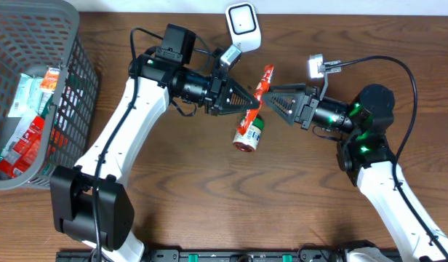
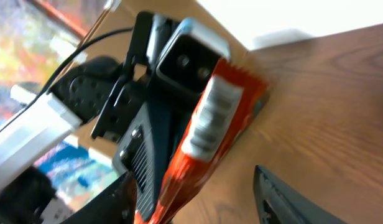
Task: Scan the item barcode
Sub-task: 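Grasp the Nescafe stick's lower end with the right gripper, release left, then carry the stick down with the right gripper beside the jar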
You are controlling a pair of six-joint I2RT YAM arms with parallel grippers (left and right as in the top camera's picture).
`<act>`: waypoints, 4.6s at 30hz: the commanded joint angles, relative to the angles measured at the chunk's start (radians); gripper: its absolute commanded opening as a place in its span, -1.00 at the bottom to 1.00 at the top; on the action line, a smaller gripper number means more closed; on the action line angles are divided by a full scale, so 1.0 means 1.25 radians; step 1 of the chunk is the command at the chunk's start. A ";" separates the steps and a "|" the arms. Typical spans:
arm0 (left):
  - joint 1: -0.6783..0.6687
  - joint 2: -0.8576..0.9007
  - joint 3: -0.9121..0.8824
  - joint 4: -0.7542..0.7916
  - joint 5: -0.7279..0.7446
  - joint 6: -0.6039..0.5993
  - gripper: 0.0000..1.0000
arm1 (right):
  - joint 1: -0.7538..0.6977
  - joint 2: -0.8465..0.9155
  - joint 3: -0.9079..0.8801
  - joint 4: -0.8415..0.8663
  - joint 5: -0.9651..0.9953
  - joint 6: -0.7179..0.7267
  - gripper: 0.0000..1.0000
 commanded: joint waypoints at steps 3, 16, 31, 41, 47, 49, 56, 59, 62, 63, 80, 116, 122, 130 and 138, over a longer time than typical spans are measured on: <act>-0.007 0.005 0.003 0.001 0.021 0.010 -0.86 | 0.007 -0.002 0.012 0.012 0.073 -0.019 -0.12; -0.007 0.005 0.003 0.001 0.021 0.010 -0.86 | 0.023 0.004 0.011 0.025 0.060 -0.019 -0.24; -0.007 0.005 0.003 0.043 0.006 0.010 -0.66 | 0.037 0.004 0.011 0.021 0.076 -0.096 -0.98; 0.051 0.005 0.003 0.151 -0.148 -0.033 -0.16 | 0.021 0.004 0.031 -0.114 0.122 -0.157 -0.97; 0.099 0.005 0.003 0.146 -0.339 -0.032 -0.13 | 0.007 0.005 0.223 -0.653 0.328 -0.346 -0.97; 0.108 0.005 0.003 0.135 -0.426 -0.032 -0.13 | 0.014 0.014 0.316 -0.844 0.469 -0.407 -0.97; 0.101 0.005 0.003 0.056 -0.813 -0.031 -0.13 | 0.062 0.094 0.473 -1.186 0.758 -0.490 -0.97; 0.094 0.005 0.003 0.033 -0.923 -0.031 -0.13 | 0.087 0.167 0.472 -1.224 0.854 -0.493 -0.98; 0.091 0.006 0.002 0.024 -0.977 -0.031 -0.13 | 0.099 0.226 0.472 -1.222 0.898 -0.493 -0.98; 0.090 0.006 -0.001 0.023 -0.997 -0.031 -0.13 | 0.103 0.252 0.472 -1.216 0.907 -0.496 -0.98; 0.090 0.007 -0.023 0.019 -1.059 -0.031 -0.13 | 0.133 0.544 0.472 -1.112 0.913 -0.594 -0.54; 0.090 0.008 -0.023 0.012 -1.059 -0.031 -0.04 | 0.118 0.485 0.280 -0.896 0.825 -0.485 -0.92; 0.090 0.008 -0.023 0.012 -1.059 -0.031 -0.03 | 0.106 0.455 0.367 -0.960 0.825 -0.518 -0.90; 0.090 0.008 -0.023 0.012 -1.059 -0.031 -0.04 | 0.094 0.452 0.392 -0.951 0.825 -0.522 -0.91; 0.090 0.008 -0.023 0.012 -1.059 -0.031 -0.04 | 0.099 0.481 0.345 -0.885 0.824 -0.495 -0.95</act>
